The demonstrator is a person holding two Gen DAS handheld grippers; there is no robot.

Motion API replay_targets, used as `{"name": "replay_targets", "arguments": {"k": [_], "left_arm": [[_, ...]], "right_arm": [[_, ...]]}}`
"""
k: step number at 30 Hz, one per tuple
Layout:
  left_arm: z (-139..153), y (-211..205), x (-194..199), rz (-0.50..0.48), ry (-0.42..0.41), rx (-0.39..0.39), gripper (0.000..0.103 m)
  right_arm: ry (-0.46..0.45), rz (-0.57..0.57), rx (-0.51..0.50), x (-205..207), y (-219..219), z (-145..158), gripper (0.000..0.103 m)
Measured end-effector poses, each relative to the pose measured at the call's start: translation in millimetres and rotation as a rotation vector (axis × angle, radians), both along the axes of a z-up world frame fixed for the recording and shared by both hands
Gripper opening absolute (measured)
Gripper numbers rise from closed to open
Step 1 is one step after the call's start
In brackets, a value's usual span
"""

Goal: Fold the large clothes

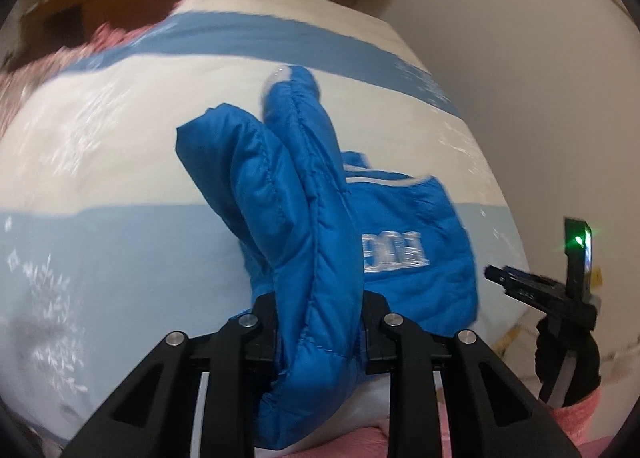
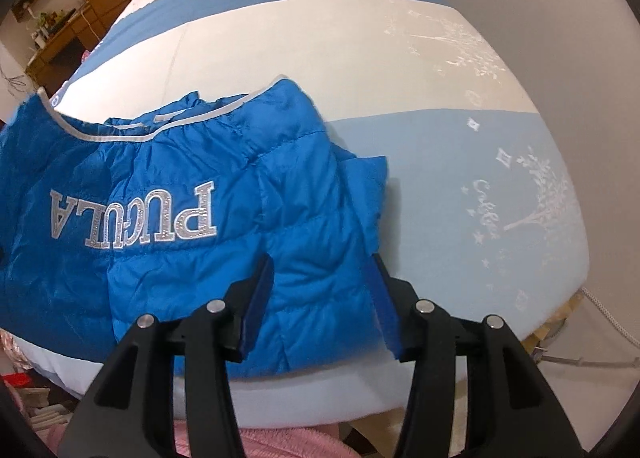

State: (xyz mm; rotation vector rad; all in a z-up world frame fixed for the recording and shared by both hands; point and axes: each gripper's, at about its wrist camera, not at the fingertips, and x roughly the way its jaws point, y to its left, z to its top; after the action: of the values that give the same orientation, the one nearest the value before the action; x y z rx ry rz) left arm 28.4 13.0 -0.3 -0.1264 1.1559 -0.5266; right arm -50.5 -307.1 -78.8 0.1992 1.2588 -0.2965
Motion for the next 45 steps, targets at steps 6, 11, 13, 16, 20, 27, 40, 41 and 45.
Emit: {"name": "replay_targets", "arguments": {"k": [6, 11, 13, 16, 20, 27, 40, 41, 45], "left_arm": [[8.8, -74.8, -6.9, -0.142, -0.028, 0.037, 0.027], [-2.7, -119.8, -6.9, -0.199, -0.011, 0.062, 0.029], [-10.9, -138.0, -6.2, -0.220, 0.006, 0.067, 0.030], [-25.3, -161.8, -4.6, -0.254, 0.038, 0.065, 0.032], [-61.0, -187.8, -3.8, -0.285, 0.105, 0.071, 0.034], [-101.5, -196.9, 1.2, -0.296, 0.182, 0.021, 0.036], [-19.7, -79.4, -2.4, -0.131, 0.174, -0.312, 0.041], [-12.4, -67.5, -1.2, -0.079, 0.125, -0.226, 0.041], [-17.8, -57.2, 4.8, 0.010, 0.026, 0.063, 0.040]], "right_arm": [[-0.026, 0.010, -0.006, -7.1, -10.4, 19.9, 0.048], [-0.036, 0.029, 0.000, -9.9, -22.4, 26.3, 0.048], [-0.037, 0.032, 0.004, -10.0, -27.8, 26.9, 0.048], [-0.038, 0.035, 0.012, -10.5, -35.3, 26.3, 0.048], [-0.033, 0.039, 0.024, -10.6, -45.2, 22.8, 0.048], [-0.026, 0.056, 0.044, -9.1, -54.6, 15.1, 0.048], [-0.091, 0.212, 0.187, 26.9, -26.6, 29.9, 0.061], [-0.091, 0.223, 0.199, 29.8, -23.4, 30.5, 0.065], [-0.042, 0.272, 0.247, 50.0, 0.0, 19.9, 0.072]]}}
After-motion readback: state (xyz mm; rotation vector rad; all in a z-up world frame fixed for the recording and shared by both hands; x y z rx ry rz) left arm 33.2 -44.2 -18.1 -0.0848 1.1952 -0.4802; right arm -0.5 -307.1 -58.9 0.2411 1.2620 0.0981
